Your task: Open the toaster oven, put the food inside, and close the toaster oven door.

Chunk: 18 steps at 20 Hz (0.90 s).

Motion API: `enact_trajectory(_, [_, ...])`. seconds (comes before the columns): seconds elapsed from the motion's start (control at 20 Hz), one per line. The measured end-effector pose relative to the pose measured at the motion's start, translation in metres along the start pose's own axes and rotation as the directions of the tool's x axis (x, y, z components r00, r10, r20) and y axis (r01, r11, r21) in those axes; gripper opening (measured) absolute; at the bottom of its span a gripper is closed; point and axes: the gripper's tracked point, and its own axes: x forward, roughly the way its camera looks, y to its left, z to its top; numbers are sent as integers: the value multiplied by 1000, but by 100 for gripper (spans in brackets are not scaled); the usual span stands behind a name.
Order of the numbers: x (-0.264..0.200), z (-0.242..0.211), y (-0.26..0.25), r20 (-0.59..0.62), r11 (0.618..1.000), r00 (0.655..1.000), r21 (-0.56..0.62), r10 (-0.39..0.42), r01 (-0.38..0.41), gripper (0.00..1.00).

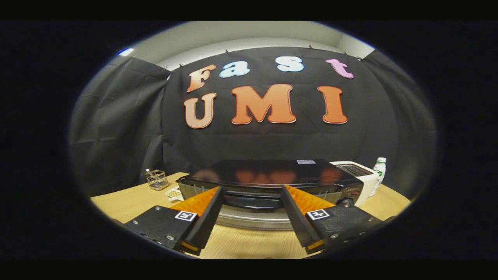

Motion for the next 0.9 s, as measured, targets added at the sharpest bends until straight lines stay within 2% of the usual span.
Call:
enact_trajectory(0.15, [-23,-11,4,-31,1000,999,-5,23,-24,81])
enact_trajectory(0.4, [-53,-31,11,-110,996,991,46,77,-72,81])
enact_trajectory(0.6, [-67,-39,13,-121,985,982,112,145,-132,81])
enact_trajectory(0.9, [-88,-65,15,-213,967,956,195,204,-164,78])
